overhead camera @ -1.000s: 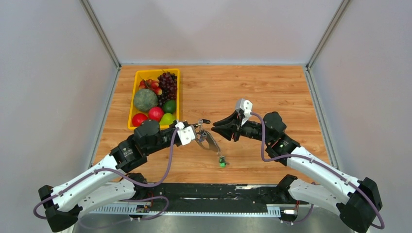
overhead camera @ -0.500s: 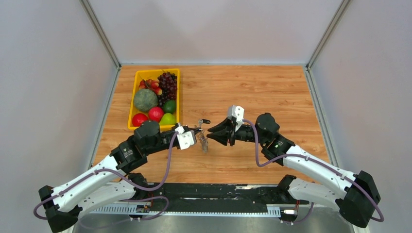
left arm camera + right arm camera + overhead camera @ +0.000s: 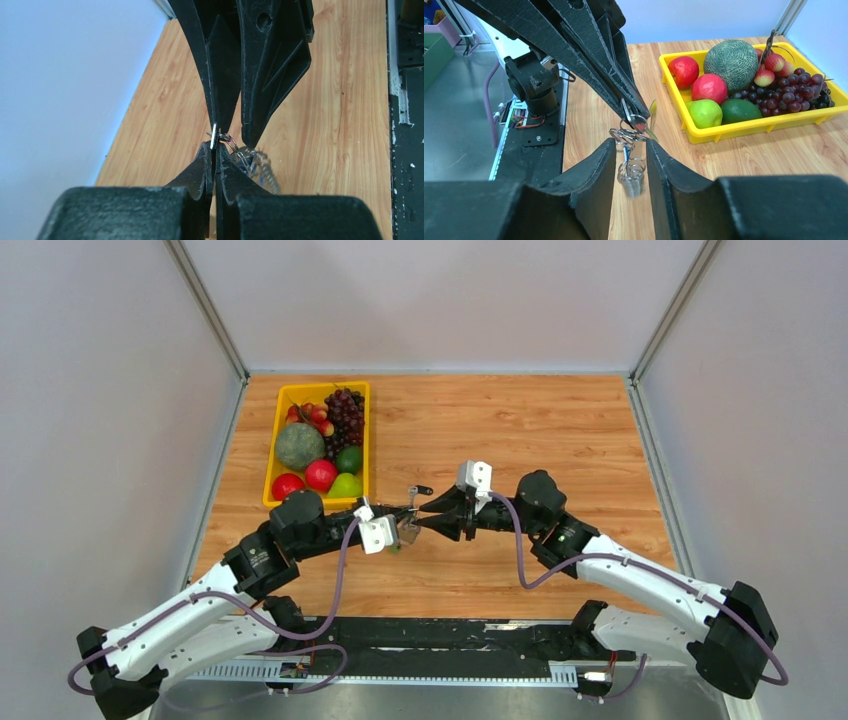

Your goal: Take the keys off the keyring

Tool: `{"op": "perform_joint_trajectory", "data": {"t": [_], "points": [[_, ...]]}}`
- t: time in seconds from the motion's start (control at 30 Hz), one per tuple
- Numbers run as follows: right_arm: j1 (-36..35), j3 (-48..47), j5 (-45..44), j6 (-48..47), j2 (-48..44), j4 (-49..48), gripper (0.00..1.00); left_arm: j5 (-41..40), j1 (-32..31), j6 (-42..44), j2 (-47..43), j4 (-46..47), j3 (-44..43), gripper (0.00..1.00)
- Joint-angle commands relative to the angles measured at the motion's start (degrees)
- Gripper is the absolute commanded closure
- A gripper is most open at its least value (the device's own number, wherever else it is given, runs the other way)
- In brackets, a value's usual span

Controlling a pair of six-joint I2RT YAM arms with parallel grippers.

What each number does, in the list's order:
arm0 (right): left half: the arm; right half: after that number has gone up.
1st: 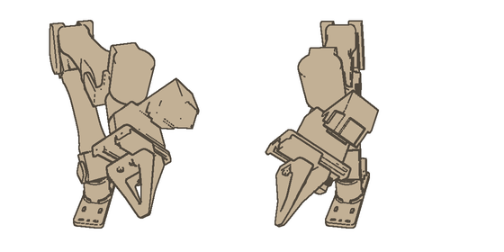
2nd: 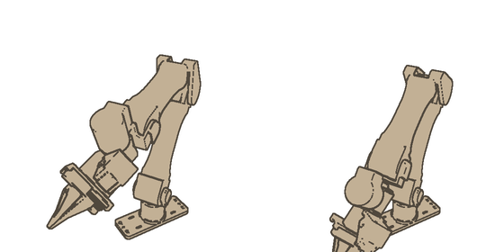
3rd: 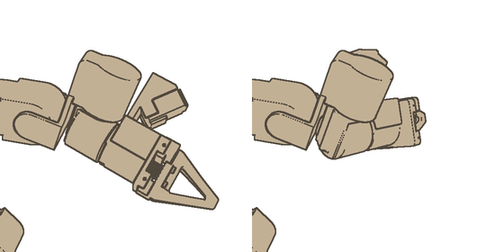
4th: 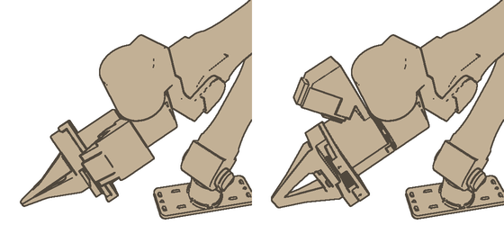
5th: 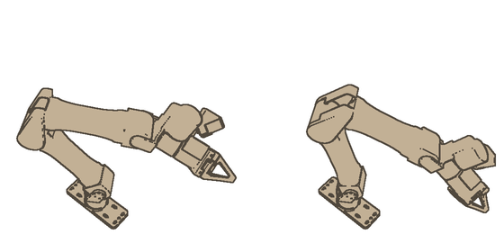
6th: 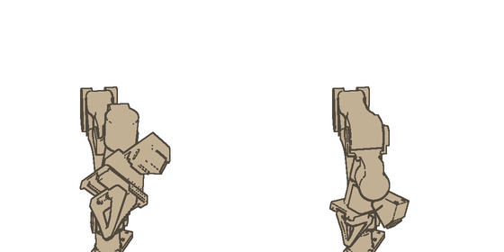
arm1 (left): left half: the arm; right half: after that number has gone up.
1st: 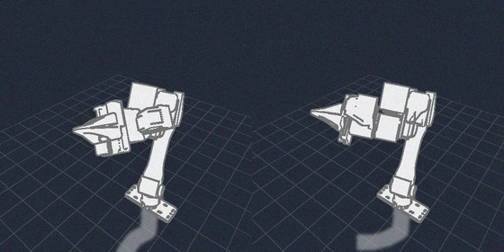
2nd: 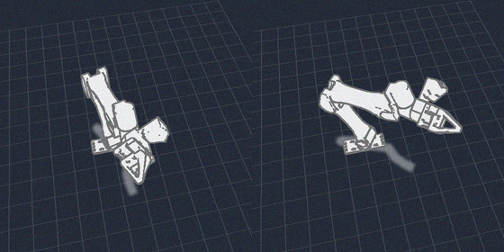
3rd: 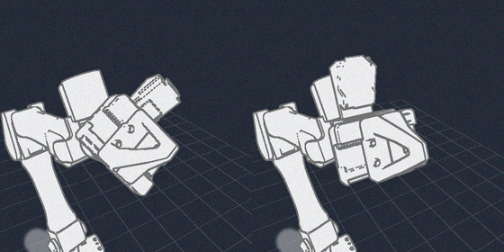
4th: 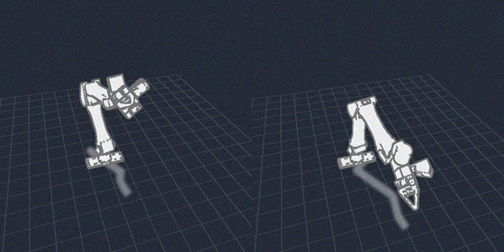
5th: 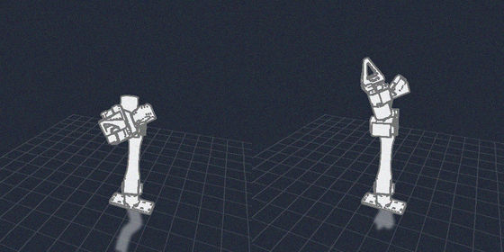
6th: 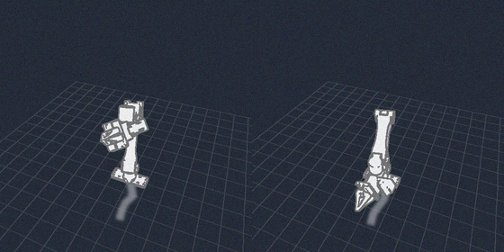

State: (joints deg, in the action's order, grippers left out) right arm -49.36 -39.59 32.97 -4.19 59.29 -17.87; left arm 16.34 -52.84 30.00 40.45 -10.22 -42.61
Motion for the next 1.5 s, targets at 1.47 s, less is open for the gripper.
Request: {"op": "perform_joint_trajectory", "data": {"t": [1.47], "points": [[-1.36,-1.93,-4.84,5.43,-5.08,-6.84,1.00,-0.86,-0.22,1.06,-2.70,6.23,2.14,1.00]]}}
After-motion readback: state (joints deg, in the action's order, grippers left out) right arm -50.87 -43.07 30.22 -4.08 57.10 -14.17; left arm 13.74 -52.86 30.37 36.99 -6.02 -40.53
